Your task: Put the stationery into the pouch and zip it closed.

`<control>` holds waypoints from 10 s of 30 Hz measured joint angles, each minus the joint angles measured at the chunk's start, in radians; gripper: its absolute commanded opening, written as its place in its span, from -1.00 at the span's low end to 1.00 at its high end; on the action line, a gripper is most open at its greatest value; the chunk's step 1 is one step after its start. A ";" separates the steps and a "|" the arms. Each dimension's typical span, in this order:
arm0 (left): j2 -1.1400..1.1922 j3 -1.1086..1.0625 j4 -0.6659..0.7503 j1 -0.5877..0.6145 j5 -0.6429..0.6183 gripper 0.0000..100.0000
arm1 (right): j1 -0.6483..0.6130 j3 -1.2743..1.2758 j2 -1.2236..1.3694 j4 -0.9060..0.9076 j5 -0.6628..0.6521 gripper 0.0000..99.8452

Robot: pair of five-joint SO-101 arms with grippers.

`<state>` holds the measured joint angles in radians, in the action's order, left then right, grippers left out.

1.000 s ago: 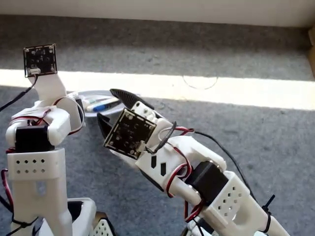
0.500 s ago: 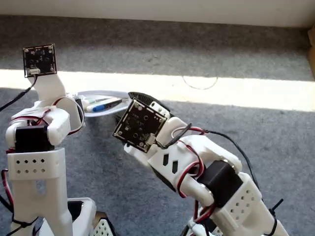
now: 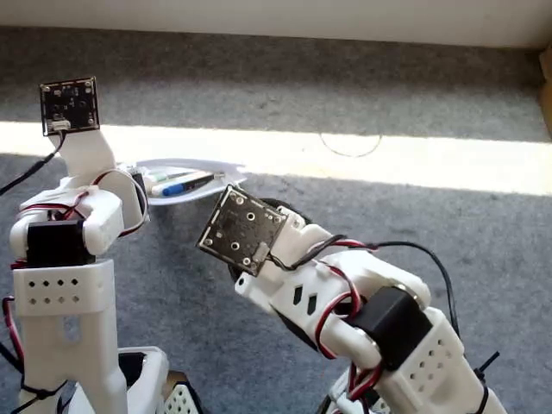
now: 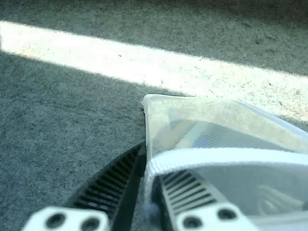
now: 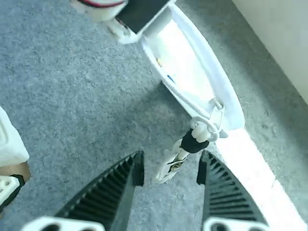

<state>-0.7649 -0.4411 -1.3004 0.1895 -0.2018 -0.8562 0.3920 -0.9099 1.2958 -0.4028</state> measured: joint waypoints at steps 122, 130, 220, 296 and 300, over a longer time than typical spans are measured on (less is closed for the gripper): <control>0.000 -0.034 0.035 -0.238 -0.064 -0.46 | 0.149 0.663 -0.368 -0.221 0.115 -0.99; 0.000 -0.034 0.135 -0.270 -0.203 -0.46 | 0.150 0.663 -0.370 -0.221 0.101 -0.99; -0.307 -0.198 0.178 -0.535 0.137 -0.40 | 0.281 0.821 -0.783 -0.242 0.040 -0.99; -0.799 -0.687 0.267 -0.829 0.407 -0.53 | 0.259 0.483 -0.927 0.110 0.094 -0.98; -0.798 -0.718 0.319 -0.850 0.407 -0.53 | 0.259 0.483 -0.927 0.114 0.094 -0.98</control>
<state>-1.5627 -1.1592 -0.9812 -0.6605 0.2048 -0.5969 0.8753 -1.8366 1.4093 -0.3092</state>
